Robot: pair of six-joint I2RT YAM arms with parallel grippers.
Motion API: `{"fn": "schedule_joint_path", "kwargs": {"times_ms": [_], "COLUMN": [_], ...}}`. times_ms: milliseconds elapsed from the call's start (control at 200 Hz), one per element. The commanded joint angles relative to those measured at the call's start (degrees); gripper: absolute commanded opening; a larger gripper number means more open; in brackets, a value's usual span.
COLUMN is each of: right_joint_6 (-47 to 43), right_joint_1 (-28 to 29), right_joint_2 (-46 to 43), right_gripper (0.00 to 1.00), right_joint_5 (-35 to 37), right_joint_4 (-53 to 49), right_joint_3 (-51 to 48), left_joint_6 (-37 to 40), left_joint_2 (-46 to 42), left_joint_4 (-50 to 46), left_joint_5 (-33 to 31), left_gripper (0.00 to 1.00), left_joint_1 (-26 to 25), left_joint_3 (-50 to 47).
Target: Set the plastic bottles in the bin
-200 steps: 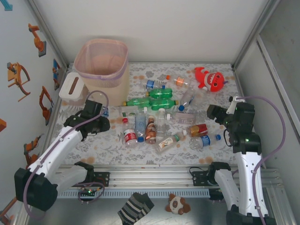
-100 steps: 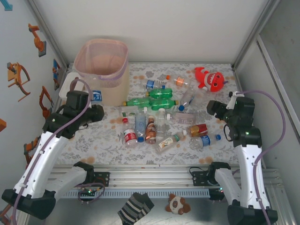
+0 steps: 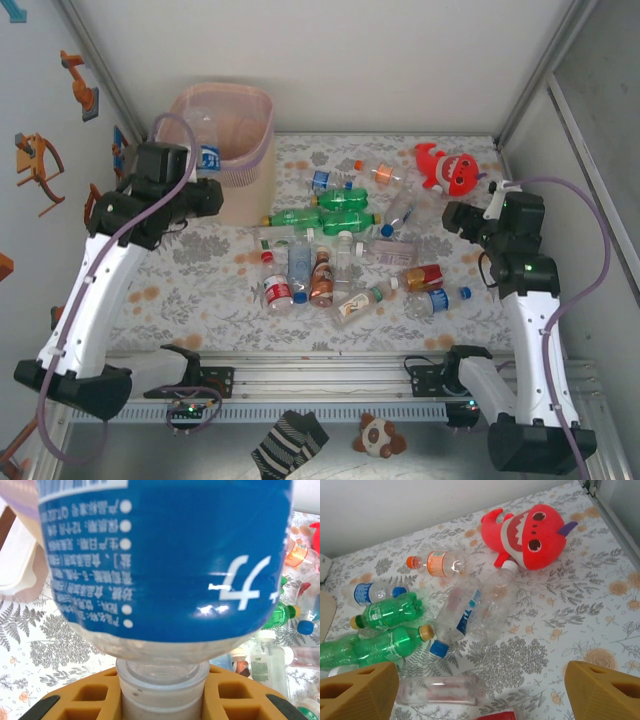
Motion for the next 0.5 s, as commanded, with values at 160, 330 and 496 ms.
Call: {"fn": "schedule_joint_path", "kwargs": {"times_ms": [160,330,496], "right_joint_6": [-0.4,0.1,0.5], "right_joint_1": [0.4,0.4,0.4], "right_joint_2": [1.5,2.2,2.3], "right_gripper": [0.85,0.85,0.85], "right_joint_5": [2.4,3.0,3.4], "right_joint_4": [2.9,3.3,3.1], "right_joint_3": [2.6,2.9,3.3], "left_joint_6": [5.8,7.7,10.2], "left_joint_2": [8.7,15.1,22.7], "left_joint_4": [-0.3,0.0,-0.9], "left_joint_5": [5.6,8.3,7.7], "left_gripper": [0.26,0.27,0.27], "left_joint_1": [5.2,7.4,8.3], "left_joint_3": [10.6,16.3,22.4]}}
